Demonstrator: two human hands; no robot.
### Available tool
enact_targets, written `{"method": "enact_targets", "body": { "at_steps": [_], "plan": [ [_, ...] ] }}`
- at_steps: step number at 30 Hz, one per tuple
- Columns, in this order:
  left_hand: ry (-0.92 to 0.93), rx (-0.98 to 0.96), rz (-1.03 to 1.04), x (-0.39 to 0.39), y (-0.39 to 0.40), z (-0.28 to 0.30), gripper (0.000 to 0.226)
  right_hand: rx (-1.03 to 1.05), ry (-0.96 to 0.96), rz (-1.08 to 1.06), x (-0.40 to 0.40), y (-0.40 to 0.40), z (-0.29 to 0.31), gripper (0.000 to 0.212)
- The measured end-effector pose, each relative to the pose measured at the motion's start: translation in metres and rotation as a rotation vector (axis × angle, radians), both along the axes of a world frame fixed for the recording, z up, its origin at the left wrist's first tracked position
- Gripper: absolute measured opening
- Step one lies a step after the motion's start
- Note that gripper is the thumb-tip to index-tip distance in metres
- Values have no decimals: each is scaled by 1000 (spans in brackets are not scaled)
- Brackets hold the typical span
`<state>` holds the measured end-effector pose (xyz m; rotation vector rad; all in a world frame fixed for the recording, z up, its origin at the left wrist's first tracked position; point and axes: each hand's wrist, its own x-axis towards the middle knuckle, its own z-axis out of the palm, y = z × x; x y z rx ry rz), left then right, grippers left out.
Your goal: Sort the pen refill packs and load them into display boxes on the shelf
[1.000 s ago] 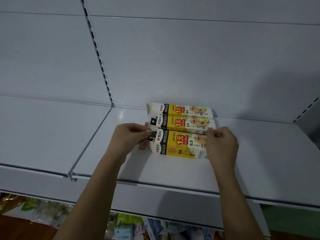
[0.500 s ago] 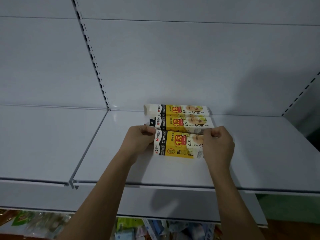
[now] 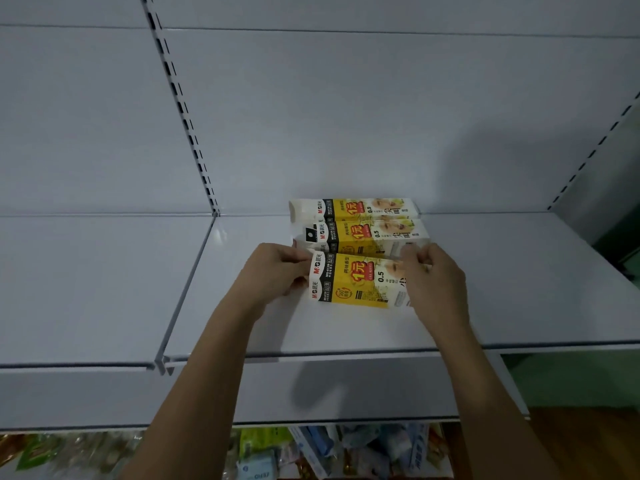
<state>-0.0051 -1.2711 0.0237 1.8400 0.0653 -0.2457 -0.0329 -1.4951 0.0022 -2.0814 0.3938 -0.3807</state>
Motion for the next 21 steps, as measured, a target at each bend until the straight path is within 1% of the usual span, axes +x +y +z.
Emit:
{"method": "enact_targets", "body": {
  "at_steps": [1, 2, 4, 5, 6, 9, 11, 12, 14, 16, 17, 18, 19, 21],
  "plan": [
    [17, 1, -32, 1, 4, 1, 17, -49, 43, 92, -3, -3, 1, 34],
    [38, -10, -50, 1, 7, 3, 20, -155, 96, 196, -6, -6, 3, 42],
    [51, -37, -39, -2, 8, 6, 23, -458, 236, 390, -14, -5, 12, 53],
    [38, -39, -6, -4, 6, 7, 22, -547, 272, 458, -16, -3, 16, 56],
    [15, -30, 42, -7, 1, 7, 22, -561, 286, 500, -18, 0, 23, 57],
    [-106, 11, 180, -20, -19, 1, 20, -507, 253, 516, -18, 3, 30, 47],
    [-247, -1, 267, -27, -32, 6, 19, -476, 225, 519, -19, 0, 34, 44],
    [-328, -15, 319, -29, -37, 11, 20, -400, 205, 524, -19, -1, 36, 43],
    [-510, -14, 453, -33, -46, 26, 24, -151, 134, 550, -20, -1, 40, 43],
    [-698, 49, 590, -36, -56, 38, 36, 39, 49, 566, -22, 4, 45, 41],
    [-754, 72, 636, -39, -61, 44, 43, 99, 3, 562, -22, 8, 47, 41],
    [-767, 55, 653, -41, -67, 48, 50, 153, -45, 553, -23, 11, 49, 41],
    [-738, -14, 630, -42, -73, 52, 55, 200, -82, 546, -22, 15, 50, 43],
    [-644, -206, 507, -44, -86, 58, 58, 248, -103, 561, -22, 19, 51, 45]
  ]
}}
